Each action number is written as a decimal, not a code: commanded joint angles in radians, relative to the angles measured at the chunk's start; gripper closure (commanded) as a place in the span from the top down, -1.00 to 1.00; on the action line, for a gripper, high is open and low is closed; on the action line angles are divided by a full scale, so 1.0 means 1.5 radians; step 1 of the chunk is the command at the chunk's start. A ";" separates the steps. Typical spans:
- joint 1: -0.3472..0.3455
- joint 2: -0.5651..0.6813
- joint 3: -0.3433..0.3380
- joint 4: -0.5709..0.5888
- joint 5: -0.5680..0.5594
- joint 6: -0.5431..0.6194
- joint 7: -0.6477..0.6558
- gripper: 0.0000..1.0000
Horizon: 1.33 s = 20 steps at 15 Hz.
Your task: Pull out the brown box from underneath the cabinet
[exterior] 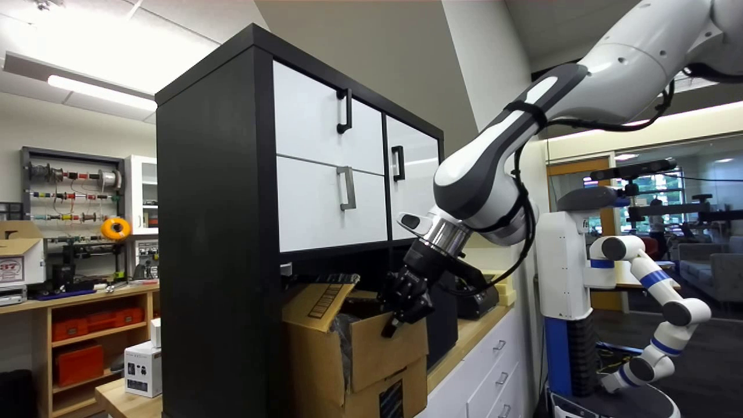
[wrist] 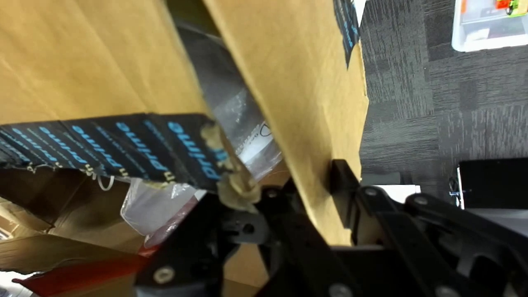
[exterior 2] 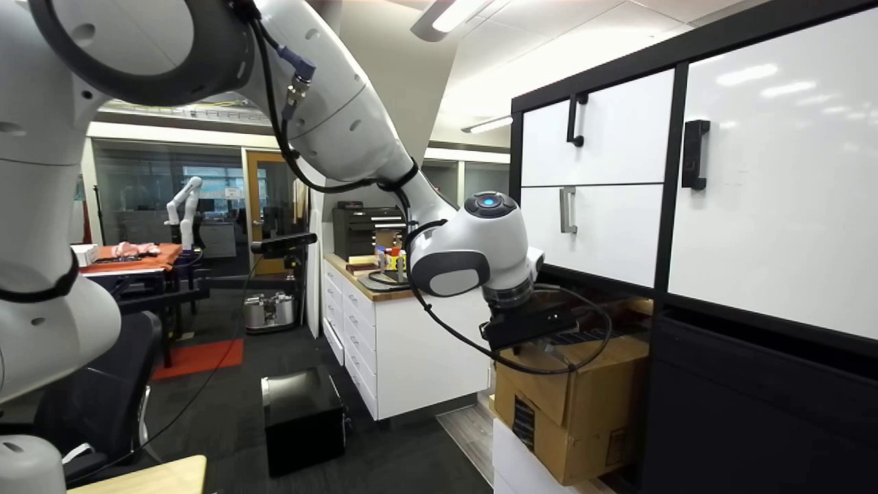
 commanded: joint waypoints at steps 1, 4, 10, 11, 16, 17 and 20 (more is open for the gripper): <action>-0.077 -0.097 0.065 -0.089 0.082 0.005 -0.045 -0.91; -0.120 -0.135 0.104 -0.123 0.147 -0.009 -0.082 -0.91; -0.170 -0.225 0.152 -0.196 0.284 -0.036 -0.150 -0.91; -0.172 -0.240 0.154 -0.206 0.304 -0.040 -0.158 -0.91; -0.155 -0.300 0.138 -0.244 0.365 -0.063 -0.176 -0.91; -0.151 -0.307 0.138 -0.248 0.364 -0.063 -0.179 -0.15; -0.140 -0.322 0.139 -0.249 0.373 -0.064 -0.185 0.12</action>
